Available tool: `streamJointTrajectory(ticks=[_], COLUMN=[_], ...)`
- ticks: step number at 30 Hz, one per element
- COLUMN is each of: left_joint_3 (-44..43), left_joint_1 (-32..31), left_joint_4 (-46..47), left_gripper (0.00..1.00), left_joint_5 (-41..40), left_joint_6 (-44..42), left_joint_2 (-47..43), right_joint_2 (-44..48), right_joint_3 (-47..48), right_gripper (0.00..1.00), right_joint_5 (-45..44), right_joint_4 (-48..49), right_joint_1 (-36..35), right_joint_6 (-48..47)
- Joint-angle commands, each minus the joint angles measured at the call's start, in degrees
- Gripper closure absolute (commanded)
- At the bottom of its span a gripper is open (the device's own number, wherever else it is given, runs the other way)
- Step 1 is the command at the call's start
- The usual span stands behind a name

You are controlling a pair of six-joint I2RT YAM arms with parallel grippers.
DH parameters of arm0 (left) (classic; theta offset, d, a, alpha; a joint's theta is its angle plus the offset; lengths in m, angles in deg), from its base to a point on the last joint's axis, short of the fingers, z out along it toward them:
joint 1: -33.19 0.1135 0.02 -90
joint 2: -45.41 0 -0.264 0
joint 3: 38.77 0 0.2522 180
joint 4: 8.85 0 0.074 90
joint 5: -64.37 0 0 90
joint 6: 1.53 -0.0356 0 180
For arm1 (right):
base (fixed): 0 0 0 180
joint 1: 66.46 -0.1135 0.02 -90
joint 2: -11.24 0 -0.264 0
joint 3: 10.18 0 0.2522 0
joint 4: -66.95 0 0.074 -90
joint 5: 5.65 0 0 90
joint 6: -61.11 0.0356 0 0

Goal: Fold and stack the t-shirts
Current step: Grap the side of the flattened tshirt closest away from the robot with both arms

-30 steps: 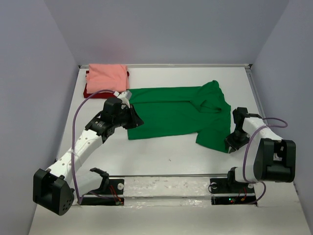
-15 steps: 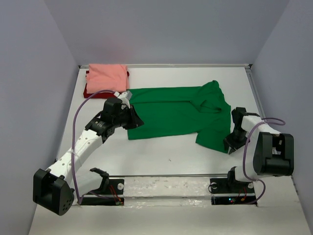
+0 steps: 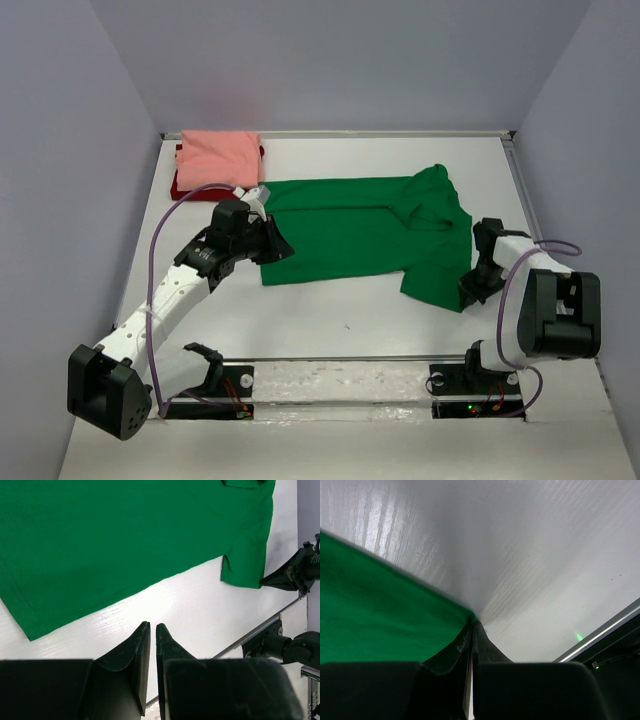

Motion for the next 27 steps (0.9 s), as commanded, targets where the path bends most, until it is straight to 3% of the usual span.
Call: streamJointTrajectory(ticks=[1, 10, 16, 27], left_joint_3=[-0.3, -0.8, -0.7, -1.5], left_joint_1=[0.0, 0.0, 0.0, -2.9], left_joint_4=[1.5, 0.8, 0.1, -6.5], left_gripper=[0.80, 0.80, 0.80, 0.77], left_joint_5=[1.4, -2.2, -6.6, -13.7], left_joint_6=[-0.6, -0.4, 0.5, 8.8], left_joint_2=[-0.8, 2.0, 8.3, 17.4], right_joint_2=[-0.5, 8.9, 16.4, 11.7], right_joint_3=[-2.8, -1.5, -0.4, 7.7], right_gripper=[1.00, 1.00, 1.00, 1.00], right_joint_5=[-1.6, -2.7, 0.1, -3.0], right_joint_4=[2.9, 2.0, 6.8, 8.2], right_joint_1=[0.3, -0.3, -3.2, -15.9], right_joint_6=[1.2, 0.4, -3.7, -9.1])
